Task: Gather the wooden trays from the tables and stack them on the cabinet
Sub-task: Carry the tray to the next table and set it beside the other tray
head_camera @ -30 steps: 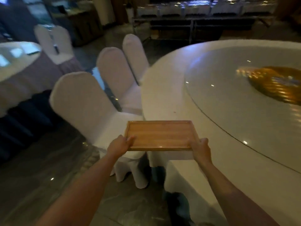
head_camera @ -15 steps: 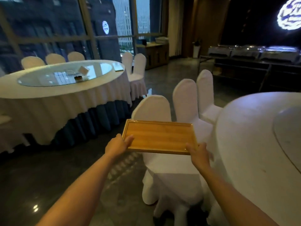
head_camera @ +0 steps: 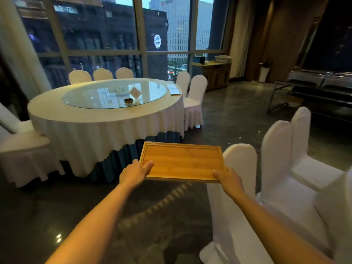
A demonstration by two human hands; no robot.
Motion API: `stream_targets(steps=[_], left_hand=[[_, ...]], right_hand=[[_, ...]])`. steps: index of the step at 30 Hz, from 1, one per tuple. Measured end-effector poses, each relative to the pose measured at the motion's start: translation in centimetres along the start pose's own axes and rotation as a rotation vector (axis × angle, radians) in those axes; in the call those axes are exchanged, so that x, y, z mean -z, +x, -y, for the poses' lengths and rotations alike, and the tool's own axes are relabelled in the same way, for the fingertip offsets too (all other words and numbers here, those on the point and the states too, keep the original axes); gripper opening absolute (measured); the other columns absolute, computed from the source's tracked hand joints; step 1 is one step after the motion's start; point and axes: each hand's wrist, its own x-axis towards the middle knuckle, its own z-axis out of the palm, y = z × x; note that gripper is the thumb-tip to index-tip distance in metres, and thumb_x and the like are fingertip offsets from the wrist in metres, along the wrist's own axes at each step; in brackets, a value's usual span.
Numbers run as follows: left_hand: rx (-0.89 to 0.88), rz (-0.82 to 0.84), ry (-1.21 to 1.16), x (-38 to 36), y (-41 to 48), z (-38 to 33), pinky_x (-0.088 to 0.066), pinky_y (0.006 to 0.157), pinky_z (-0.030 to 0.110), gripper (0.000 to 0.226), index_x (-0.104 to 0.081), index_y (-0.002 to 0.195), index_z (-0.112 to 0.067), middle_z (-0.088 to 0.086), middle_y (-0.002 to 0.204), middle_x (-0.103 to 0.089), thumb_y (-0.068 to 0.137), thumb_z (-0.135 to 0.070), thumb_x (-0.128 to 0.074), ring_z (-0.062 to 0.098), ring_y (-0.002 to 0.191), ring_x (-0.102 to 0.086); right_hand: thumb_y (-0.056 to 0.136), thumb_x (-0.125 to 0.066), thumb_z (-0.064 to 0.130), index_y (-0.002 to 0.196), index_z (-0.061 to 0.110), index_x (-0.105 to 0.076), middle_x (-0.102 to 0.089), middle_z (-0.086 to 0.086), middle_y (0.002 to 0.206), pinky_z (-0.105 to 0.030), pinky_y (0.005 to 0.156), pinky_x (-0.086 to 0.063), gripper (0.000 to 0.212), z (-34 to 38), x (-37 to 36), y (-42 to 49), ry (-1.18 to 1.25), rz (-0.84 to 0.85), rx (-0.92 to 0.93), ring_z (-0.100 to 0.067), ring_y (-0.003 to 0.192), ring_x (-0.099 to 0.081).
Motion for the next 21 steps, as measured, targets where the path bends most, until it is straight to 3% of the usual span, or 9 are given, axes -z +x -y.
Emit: stream_targets(steps=[4, 9, 14, 18, 21], left_hand=[[0.067, -0.014, 0.005, -1.4, 6.2, 2.0, -0.041, 0.065, 0.033, 0.065, -0.046, 0.114, -0.004, 0.015, 0.107, -0.062, 0.088, -0.061, -0.032, 0.028, 0.086, -0.059], [0.141, -0.02, 0.003, -3.2, 16.5, 2.2, -0.039, 0.066, 0.033, 0.062, -0.047, 0.11, -0.006, 0.013, 0.106, -0.062, 0.088, -0.062, -0.032, 0.022, 0.078, -0.053], [0.18, -0.014, -0.016, -3.4, 28.1, -0.8, -0.041, 0.073, 0.036, 0.067, -0.047, 0.118, -0.005, 0.014, 0.113, -0.061, 0.088, -0.063, -0.032, 0.03, 0.097, -0.059], [0.16, -0.015, -0.04, -3.0, 36.9, -3.4, -0.044, 0.077, 0.038, 0.064, -0.051, 0.117, -0.006, 0.014, 0.112, -0.063, 0.089, -0.061, -0.033, 0.032, 0.098, -0.06], [0.136, -0.001, -0.04, -3.7, 42.9, -4.7, -0.043, 0.072, 0.036, 0.055, -0.053, 0.103, -0.009, 0.012, 0.107, -0.064, 0.09, -0.058, -0.033, 0.026, 0.087, -0.059]], right_hand=[[0.089, -0.057, 0.033, 0.117, 0.003, -0.051, -0.061, -0.013, 0.107, -0.035, 0.078, -0.045, 0.042, 1.2, -4.3, 7.7, -0.06, 0.063, 0.044, -0.03, 0.099, -0.06], [0.088, -0.059, 0.034, 0.122, 0.002, -0.046, -0.058, -0.014, 0.113, -0.023, 0.061, -0.038, 0.048, 2.2, -9.0, 19.8, -0.058, 0.121, 0.072, -0.018, 0.087, -0.052], [0.087, -0.059, 0.034, 0.12, 0.0, -0.046, -0.058, -0.019, 0.118, -0.036, 0.076, -0.044, 0.049, 4.8, -11.3, 33.1, -0.061, 0.141, 0.066, -0.03, 0.1, -0.057], [0.087, -0.059, 0.033, 0.118, -0.001, -0.048, -0.06, -0.019, 0.116, -0.03, 0.071, -0.036, 0.047, 6.7, -12.7, 42.0, -0.049, 0.132, 0.077, -0.031, 0.1, -0.057], [0.087, -0.06, 0.033, 0.116, 0.0, -0.048, -0.061, -0.019, 0.114, -0.032, 0.072, -0.04, 0.046, 7.1, -14.0, 47.7, -0.02, 0.123, 0.068, -0.031, 0.098, -0.058]])
